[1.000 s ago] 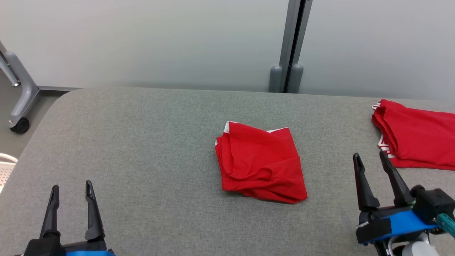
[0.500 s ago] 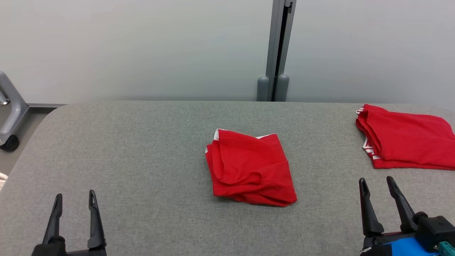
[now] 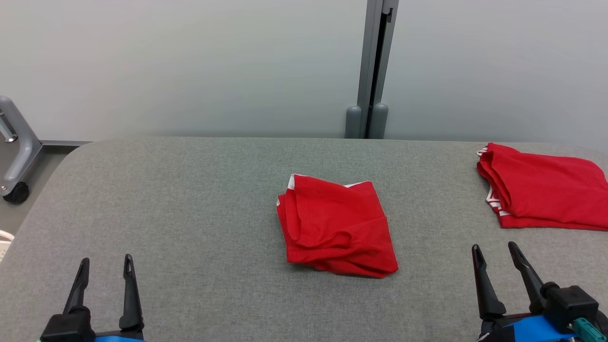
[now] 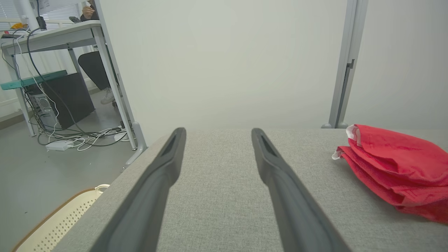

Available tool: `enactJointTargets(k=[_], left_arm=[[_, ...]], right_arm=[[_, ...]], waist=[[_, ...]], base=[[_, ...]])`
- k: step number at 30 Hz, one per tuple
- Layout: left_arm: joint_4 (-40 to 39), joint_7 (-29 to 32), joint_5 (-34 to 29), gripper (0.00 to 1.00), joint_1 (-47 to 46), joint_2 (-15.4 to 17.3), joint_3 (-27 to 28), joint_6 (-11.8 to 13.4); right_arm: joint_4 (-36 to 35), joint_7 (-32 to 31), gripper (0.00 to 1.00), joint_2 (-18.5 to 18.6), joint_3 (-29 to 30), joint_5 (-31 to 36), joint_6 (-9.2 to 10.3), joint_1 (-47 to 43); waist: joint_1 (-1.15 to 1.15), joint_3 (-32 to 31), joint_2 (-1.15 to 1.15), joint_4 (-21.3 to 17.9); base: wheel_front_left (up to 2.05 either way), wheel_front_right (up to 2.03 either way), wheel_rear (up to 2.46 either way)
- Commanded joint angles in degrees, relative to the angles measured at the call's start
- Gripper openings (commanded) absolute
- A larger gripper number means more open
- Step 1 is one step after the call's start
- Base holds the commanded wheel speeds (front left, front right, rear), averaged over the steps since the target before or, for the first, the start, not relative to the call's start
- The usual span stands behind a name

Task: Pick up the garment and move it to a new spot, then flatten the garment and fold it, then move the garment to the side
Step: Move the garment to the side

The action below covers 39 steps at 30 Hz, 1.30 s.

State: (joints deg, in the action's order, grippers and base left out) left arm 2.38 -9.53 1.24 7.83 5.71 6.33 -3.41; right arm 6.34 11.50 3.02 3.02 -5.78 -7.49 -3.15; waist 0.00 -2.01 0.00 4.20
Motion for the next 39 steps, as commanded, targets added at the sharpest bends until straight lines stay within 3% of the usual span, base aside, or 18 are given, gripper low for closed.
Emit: enactJointTargets(k=[1,9,29,39], left_arm=[[-0.4,0.5,0.4,1.00,0.0,0.4,-0.2,-0.2],[-2.0,2.4,3.3,1.00,0.6,1.0,-0.3,-1.5],[-2.8,3.2,4.7,1.00,1.2,1.6,-0.8,-0.6],[-2.5,2.3,4.9,1.00,-0.2,1.8,-1.5,-0.1]], right_arm=[[0.1,-0.3,1.00,-0.1,0.2,0.3,-0.02,-0.6],[0.5,-1.3,1.00,-0.1,0.2,-0.1,-0.02,-0.2],[1.3,-2.5,1.00,-0.1,0.3,-1.0,-0.01,0.0],[4.1,-2.7,1.00,1.0,-4.1,-0.4,-0.01,9.3]], waist=[[0.00,0.0,0.00,0.1],[0.00,0.0,0.00,0.4],[0.00,0.1,0.00,0.3],[0.00,1.9,0.00,1.6]], base=[[0.00,0.00,0.00],[0.00,0.00,0.00],[0.00,0.00,0.00],[0.00,0.00,0.00]])
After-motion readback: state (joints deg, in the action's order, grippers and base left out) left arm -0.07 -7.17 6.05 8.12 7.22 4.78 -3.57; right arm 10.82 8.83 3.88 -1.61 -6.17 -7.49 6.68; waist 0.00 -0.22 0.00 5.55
